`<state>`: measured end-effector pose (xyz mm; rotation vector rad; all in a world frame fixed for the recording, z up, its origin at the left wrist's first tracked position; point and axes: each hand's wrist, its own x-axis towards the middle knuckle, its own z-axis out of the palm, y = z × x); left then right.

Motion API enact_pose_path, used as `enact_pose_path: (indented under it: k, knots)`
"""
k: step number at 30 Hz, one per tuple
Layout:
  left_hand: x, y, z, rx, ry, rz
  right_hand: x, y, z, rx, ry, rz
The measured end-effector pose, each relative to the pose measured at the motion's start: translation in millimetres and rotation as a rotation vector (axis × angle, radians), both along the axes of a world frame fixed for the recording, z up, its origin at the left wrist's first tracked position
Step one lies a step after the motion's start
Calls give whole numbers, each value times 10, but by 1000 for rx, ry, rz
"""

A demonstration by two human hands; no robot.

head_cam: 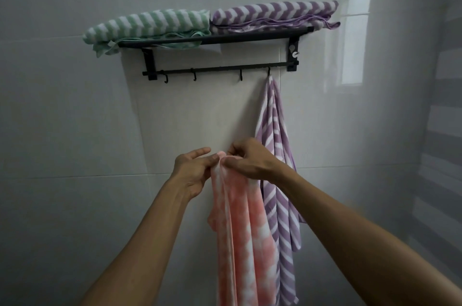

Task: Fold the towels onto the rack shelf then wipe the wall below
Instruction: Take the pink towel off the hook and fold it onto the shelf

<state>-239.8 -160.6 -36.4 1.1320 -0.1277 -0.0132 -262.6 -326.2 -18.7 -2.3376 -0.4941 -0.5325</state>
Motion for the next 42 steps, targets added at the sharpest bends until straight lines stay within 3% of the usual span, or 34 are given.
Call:
enact_pose_path:
  k: [4,13,17,23,29,33,35,42]
  knots:
    - [-47,6,9,-4,-16,-85,57,26,-40,33,-21,14]
    - [-68,29,0,-37,-30,-167,84,39,-59,311,45,25]
    - [-105,57,-11,77,-106,-193,81,43,-55,382,81,42]
    - [-78,84,30,278,-230,-25,116,-42,-78,410,166,157]
    - [63,339,144,484,-366,151,-7,-365,-212,-63,566,62]
    - [190,660,188,656,-443,347,-125,-559,-306,-614,783,-189]
    - [227,784,185,751,-471,427,-161,-607,-258,-761,804,-314]
    - [233,807,13,1045,-561,626,-64,-640,199,-858,652,-583]
